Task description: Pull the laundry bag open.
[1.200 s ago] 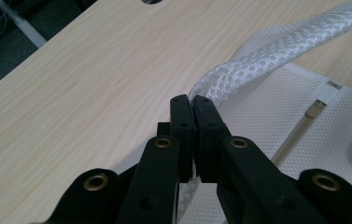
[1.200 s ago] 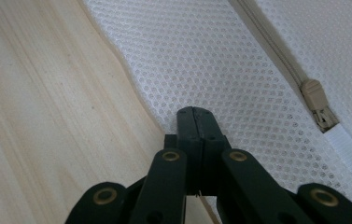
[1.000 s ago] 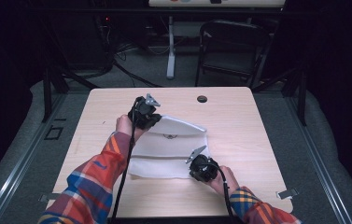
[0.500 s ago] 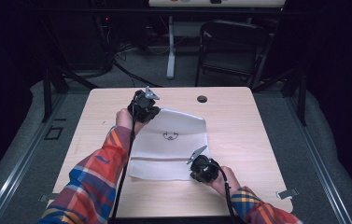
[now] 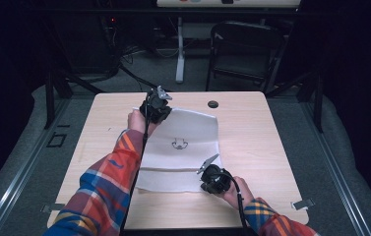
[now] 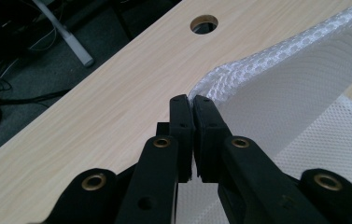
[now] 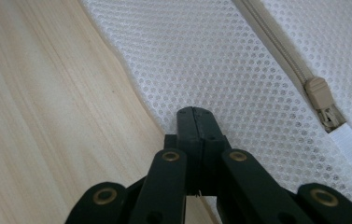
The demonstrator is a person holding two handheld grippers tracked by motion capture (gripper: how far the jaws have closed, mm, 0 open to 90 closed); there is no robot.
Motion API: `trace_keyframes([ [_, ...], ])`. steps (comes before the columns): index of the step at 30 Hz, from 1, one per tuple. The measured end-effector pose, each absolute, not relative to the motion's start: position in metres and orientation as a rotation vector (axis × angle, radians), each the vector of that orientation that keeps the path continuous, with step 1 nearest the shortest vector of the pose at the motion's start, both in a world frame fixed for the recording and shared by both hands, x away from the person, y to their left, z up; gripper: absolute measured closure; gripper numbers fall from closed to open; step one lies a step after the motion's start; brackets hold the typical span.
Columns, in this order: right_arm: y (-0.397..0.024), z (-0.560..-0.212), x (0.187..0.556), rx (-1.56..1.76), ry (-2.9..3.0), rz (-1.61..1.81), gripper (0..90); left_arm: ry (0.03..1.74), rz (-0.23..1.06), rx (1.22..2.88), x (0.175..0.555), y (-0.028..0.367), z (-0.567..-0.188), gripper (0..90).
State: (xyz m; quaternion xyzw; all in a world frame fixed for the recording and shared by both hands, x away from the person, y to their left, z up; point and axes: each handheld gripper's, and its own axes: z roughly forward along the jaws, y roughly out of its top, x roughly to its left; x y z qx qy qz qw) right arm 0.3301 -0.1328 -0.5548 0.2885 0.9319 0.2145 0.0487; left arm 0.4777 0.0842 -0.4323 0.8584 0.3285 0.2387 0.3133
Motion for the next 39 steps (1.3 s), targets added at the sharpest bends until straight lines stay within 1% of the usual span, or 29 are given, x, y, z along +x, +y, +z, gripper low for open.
trace_keyframes([
  [12, -0.133, -0.555, 0.330, 0.868, 2.841, 0.654, 90.0, 0.900, 0.639, 2.230, 0.492, 0.078, -0.434, 84.5],
  [19, -0.133, -0.554, 0.331, 0.865, 2.847, 0.649, 90.0, 0.919, 0.634, 2.200, 0.499, 0.078, -0.431, 77.9],
  [21, -0.133, -0.555, 0.331, 0.866, 2.847, 0.652, 90.0, 0.920, 0.634, 2.190, 0.500, 0.078, -0.429, 73.2],
  [22, -0.133, -0.555, 0.331, 0.865, 2.847, 0.651, 90.0, 0.925, 0.647, 2.185, 0.500, 0.078, -0.427, 69.2],
  [23, -0.133, -0.554, 0.331, 0.864, 2.849, 0.648, 90.0, 0.923, 0.652, 2.181, 0.500, 0.078, -0.426, 62.0],
  [24, -0.133, -0.554, 0.331, 0.864, 2.850, 0.649, 90.0, 0.920, 0.651, 2.174, 0.500, 0.078, -0.424, 60.1],
  [26, -0.133, -0.555, 0.331, 0.868, 2.850, 0.657, 90.0, 0.926, 0.674, 2.156, 0.498, 0.078, -0.421, 48.9],
  [31, -0.134, -0.554, 0.332, 0.856, 2.863, 0.651, 90.0, 0.940, 0.599, 2.145, 0.493, 0.083, -0.422, 28.6],
  [33, -0.134, -0.555, 0.332, 0.866, 2.858, 0.661, 90.0, 0.938, 0.564, 2.162, 0.489, 0.085, -0.424, 24.1],
  [35, -0.134, -0.554, 0.331, 0.859, 2.853, 0.699, 87.5, 0.928, 0.555, 2.174, 0.484, 0.086, -0.428, 19.6],
  [36, -0.134, -0.551, 0.331, 0.824, 2.853, 0.695, 85.5, 0.920, 0.549, 2.185, 0.482, 0.087, -0.429, 19.4],
  [37, -0.134, -0.549, 0.330, 0.811, 2.842, 0.715, 82.2, 0.914, 0.538, 2.192, 0.479, 0.087, -0.432, 18.3],
  [39, -0.134, -0.543, 0.330, 0.816, 2.822, 0.756, 72.5, 0.902, 0.527, 2.211, 0.474, 0.089, -0.436, 16.6],
])
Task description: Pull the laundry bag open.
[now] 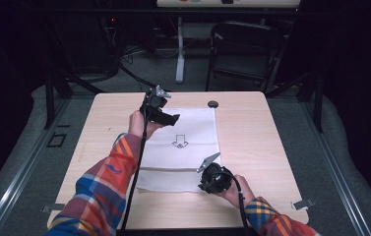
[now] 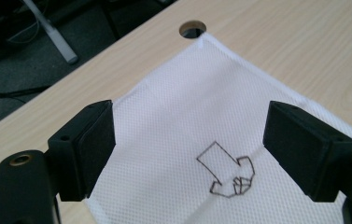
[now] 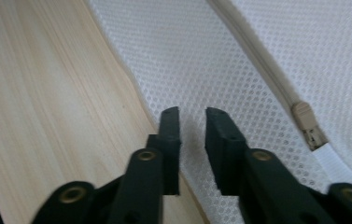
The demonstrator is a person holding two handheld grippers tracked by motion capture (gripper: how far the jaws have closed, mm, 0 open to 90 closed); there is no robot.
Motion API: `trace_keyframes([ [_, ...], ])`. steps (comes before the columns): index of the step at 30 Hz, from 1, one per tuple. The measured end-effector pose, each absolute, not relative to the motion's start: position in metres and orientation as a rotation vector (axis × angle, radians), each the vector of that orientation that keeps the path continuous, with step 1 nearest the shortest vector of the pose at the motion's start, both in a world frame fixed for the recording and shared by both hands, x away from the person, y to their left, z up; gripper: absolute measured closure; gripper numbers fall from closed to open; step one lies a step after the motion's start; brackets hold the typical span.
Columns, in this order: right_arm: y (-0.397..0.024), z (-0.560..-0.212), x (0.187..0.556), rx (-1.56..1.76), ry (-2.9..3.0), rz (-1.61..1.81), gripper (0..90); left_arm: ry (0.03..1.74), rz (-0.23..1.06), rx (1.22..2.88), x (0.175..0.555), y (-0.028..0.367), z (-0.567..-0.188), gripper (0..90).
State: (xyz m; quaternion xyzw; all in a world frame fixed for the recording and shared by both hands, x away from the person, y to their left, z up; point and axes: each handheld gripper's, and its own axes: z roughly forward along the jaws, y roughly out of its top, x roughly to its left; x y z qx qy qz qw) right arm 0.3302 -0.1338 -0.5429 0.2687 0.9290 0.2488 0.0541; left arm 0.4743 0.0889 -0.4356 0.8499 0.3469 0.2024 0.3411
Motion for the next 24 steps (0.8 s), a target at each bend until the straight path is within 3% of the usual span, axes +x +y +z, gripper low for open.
trace_keyframes([
  [7, -0.143, -0.535, 0.334, 0.859, 2.816, 0.778, 30.8, 0.867, 0.458, 2.270, 0.458, 0.093, -0.450, 15.0],
  [10, -0.149, -0.534, 0.336, 0.886, 2.816, 0.776, 17.0, 0.860, 0.433, 2.278, 0.450, 0.094, -0.457, 14.6],
  [22, -0.164, -0.525, 0.344, 0.949, 2.774, 0.796, 6.2, 0.828, 0.337, 2.295, 0.424, 0.097, -0.480, 11.2],
  [24, -0.167, -0.525, 0.345, 0.959, 2.762, 0.782, 8.8, 0.824, 0.324, 2.291, 0.420, 0.098, -0.483, 10.6],
])
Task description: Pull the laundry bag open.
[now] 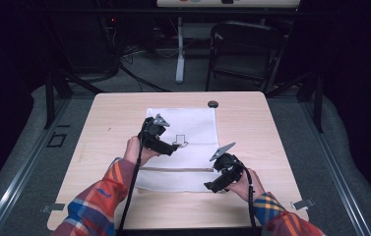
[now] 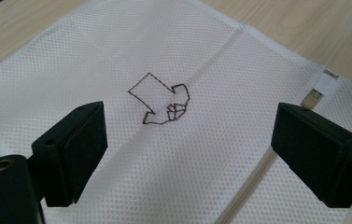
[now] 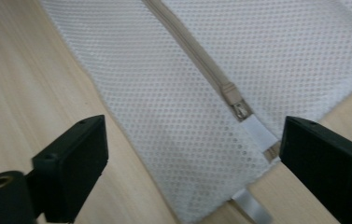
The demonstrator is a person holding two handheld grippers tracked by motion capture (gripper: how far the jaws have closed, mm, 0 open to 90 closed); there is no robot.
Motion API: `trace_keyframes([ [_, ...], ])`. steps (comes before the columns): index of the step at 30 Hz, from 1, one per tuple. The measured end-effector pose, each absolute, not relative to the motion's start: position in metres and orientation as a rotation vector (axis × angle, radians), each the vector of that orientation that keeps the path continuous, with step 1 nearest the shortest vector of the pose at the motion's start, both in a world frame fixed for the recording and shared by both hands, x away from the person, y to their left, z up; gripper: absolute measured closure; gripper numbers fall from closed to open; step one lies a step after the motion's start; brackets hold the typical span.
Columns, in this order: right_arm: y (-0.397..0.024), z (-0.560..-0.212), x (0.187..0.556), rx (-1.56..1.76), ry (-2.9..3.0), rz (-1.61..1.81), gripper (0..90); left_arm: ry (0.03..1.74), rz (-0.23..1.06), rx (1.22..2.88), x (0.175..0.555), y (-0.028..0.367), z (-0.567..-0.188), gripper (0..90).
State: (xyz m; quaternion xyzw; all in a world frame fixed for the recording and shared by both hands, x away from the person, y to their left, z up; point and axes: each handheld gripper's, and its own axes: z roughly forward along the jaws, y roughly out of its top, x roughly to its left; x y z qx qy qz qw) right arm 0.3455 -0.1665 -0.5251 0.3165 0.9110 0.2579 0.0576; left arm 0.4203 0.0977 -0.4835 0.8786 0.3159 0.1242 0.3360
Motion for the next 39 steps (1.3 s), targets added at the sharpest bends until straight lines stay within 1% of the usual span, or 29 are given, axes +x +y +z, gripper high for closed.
trace_keyframes([
  [3, -0.172, -0.524, 0.348, 0.962, 2.733, 0.762, 11.9, 0.806, 0.311, 2.316, 0.415, 0.097, -0.491, 12.2],
  [8, -0.179, -0.523, 0.352, 1.000, 2.681, 0.775, 18.7, 0.792, 0.293, 2.333, 0.412, 0.095, -0.496, 11.9],
  [15, -0.189, -0.523, 0.358, 1.037, 2.652, 0.777, 20.2, 0.786, 0.285, 2.330, 0.409, 0.094, -0.496, 11.0],
  [23, -0.190, -0.524, 0.359, 1.050, 2.648, 0.770, 21.6, 0.758, 0.279, 2.344, 0.405, 0.085, -0.499, 11.0],
  [27, -0.191, -0.524, 0.360, 1.068, 2.639, 0.768, 24.6, 0.741, 0.273, 2.350, 0.403, 0.079, -0.503, 11.3],
  [28, -0.191, -0.524, 0.361, 1.068, 2.637, 0.768, 26.8, 0.734, 0.269, 2.352, 0.402, 0.076, -0.505, 11.4],
  [33, -0.192, -0.526, 0.362, 1.084, 2.632, 0.774, 45.5, 0.691, 0.253, 2.364, 0.399, 0.063, -0.510, 14.8],
  [39, -0.191, -0.529, 0.365, 1.086, 2.647, 0.769, 67.1, 0.652, 0.216, 2.383, 0.399, 0.045, -0.519, 15.8],
])
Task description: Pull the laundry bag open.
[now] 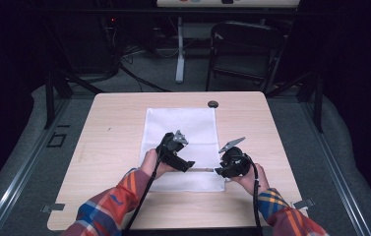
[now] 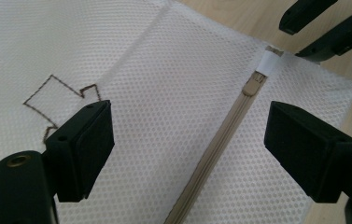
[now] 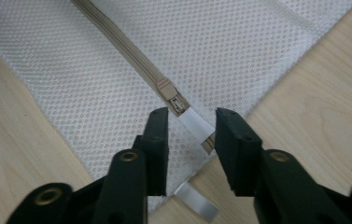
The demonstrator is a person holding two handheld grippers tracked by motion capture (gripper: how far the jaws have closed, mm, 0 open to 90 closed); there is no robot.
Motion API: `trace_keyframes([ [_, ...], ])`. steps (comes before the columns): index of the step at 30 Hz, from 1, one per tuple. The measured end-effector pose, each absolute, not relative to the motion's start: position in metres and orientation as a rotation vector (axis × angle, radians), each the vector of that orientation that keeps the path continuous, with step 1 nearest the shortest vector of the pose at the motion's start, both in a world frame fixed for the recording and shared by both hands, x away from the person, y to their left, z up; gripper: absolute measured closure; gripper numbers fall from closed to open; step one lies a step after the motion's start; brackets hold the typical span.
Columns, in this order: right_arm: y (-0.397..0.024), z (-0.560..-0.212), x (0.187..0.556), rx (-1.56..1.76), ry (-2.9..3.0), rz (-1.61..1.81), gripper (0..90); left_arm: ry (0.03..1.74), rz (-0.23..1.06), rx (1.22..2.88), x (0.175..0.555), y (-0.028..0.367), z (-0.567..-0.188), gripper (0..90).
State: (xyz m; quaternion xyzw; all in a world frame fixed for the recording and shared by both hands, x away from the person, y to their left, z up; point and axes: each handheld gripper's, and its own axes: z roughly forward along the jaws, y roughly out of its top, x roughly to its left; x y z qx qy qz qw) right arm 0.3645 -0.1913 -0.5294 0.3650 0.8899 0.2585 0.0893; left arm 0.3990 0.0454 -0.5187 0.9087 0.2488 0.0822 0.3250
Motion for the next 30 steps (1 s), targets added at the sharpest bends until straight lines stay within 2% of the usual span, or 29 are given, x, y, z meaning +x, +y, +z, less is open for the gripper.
trace_keyframes([
  [4, -0.189, -0.533, 0.366, 1.082, 2.656, 0.775, 79.3, 0.613, 0.188, 2.392, 0.399, 0.036, -0.523, 18.4],
  [10, -0.186, -0.537, 0.368, 1.085, 2.658, 0.758, 89.3, 0.552, 0.129, 2.411, 0.397, 0.022, -0.531, 32.3],
  [19, -0.185, -0.548, 0.371, 1.113, 2.648, 0.753, 90.0, 0.497, 0.058, 2.427, 0.396, 0.006, -0.543, 55.2],
  [25, -0.183, -0.553, 0.372, 1.104, 2.664, 0.708, 90.0, 0.466, 0.016, 2.450, 0.396, -0.002, -0.550, 65.4],
  [30, -0.182, -0.555, 0.371, 1.083, 2.656, 0.701, 90.0, 0.460, -0.001, 2.454, 0.395, -0.008, -0.555, 67.5],
])
